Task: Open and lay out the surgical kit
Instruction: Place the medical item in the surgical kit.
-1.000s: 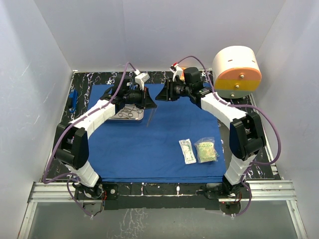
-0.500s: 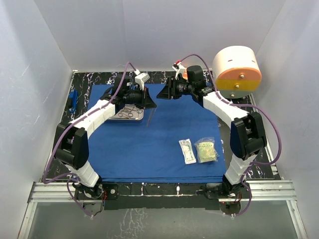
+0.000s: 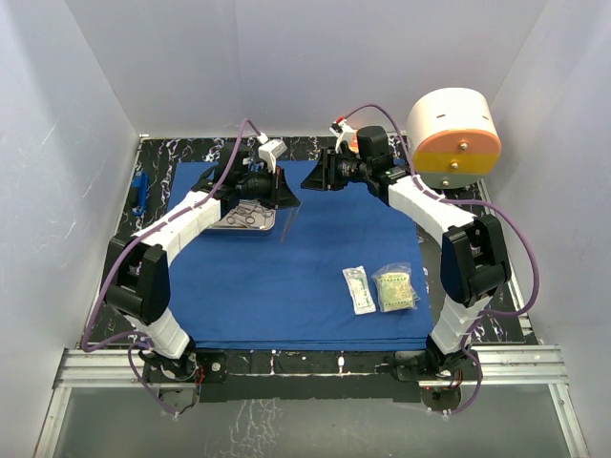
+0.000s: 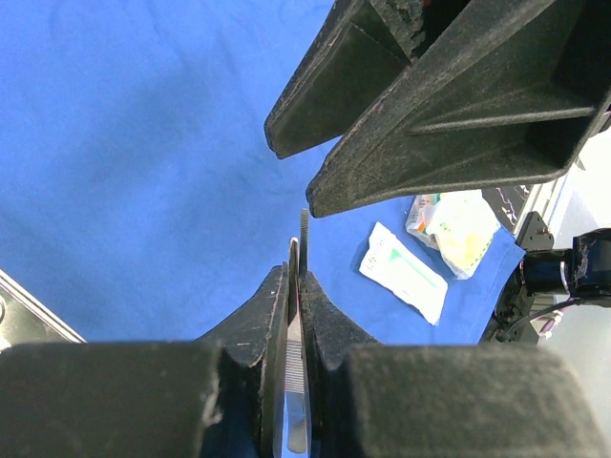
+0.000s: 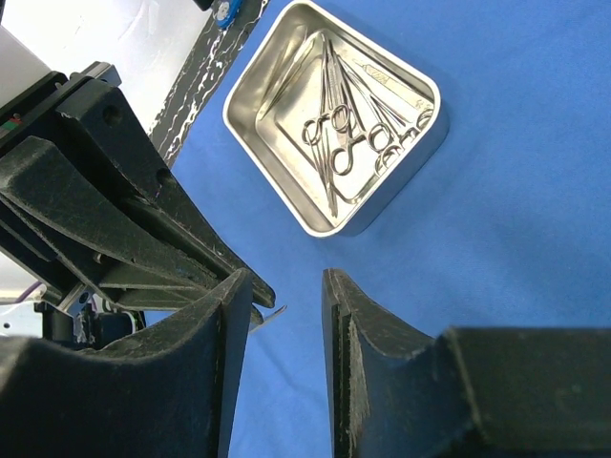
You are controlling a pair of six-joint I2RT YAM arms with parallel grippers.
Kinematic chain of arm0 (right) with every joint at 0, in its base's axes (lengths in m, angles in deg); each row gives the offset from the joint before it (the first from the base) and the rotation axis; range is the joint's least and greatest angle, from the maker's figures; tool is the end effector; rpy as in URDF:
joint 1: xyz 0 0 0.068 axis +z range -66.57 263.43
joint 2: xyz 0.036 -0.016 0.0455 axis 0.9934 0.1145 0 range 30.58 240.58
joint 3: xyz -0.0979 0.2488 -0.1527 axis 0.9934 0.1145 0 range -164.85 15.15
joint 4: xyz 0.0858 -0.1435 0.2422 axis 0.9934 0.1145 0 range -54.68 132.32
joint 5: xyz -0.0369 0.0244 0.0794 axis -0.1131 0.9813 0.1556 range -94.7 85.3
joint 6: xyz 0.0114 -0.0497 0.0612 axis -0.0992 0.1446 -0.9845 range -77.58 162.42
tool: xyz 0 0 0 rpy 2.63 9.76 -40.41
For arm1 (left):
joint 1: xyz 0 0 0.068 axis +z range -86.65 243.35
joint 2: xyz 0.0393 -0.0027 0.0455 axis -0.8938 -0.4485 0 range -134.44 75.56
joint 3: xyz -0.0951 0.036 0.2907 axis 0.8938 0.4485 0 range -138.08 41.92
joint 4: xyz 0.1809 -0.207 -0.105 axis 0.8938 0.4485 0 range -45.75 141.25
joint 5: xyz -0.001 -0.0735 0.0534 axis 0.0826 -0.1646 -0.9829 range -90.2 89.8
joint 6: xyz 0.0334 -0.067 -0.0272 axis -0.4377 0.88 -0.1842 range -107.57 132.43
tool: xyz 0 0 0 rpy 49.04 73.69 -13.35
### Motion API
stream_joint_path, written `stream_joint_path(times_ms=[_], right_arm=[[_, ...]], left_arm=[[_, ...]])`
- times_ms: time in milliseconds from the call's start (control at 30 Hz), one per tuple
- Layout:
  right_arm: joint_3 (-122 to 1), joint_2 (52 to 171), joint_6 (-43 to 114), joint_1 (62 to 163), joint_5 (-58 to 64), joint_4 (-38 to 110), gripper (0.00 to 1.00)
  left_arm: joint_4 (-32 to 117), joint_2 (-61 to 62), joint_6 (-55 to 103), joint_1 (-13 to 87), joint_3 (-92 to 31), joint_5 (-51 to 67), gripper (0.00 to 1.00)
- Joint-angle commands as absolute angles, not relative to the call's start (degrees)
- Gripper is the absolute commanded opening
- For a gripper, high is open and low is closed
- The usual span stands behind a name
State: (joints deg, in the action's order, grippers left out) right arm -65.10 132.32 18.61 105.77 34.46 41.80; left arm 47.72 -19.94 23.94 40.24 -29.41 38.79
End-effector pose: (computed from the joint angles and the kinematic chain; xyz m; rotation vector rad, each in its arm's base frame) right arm 0.4234 0.2210 0.3009 -0.4237 2.1135 1.1865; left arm 0.3890 -0.2129 0.2934 0.6467 2.0035 -1.0664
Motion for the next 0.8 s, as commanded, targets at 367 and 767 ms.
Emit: stream_joint_path(times_ms=[367, 767], right_arm=[[-65.3, 133.6, 19.4, 107.3, 34.7, 41.4, 0.30], [-65.4, 134.6, 19.5, 108.0, 33.2, 42.2, 0.22]], left_arm=[[47.8, -19.9, 22.7, 39.8, -30.9, 38.9, 0.00], [47.7, -20.2, 22.6, 39.7, -31.0, 38.7, 0.00]])
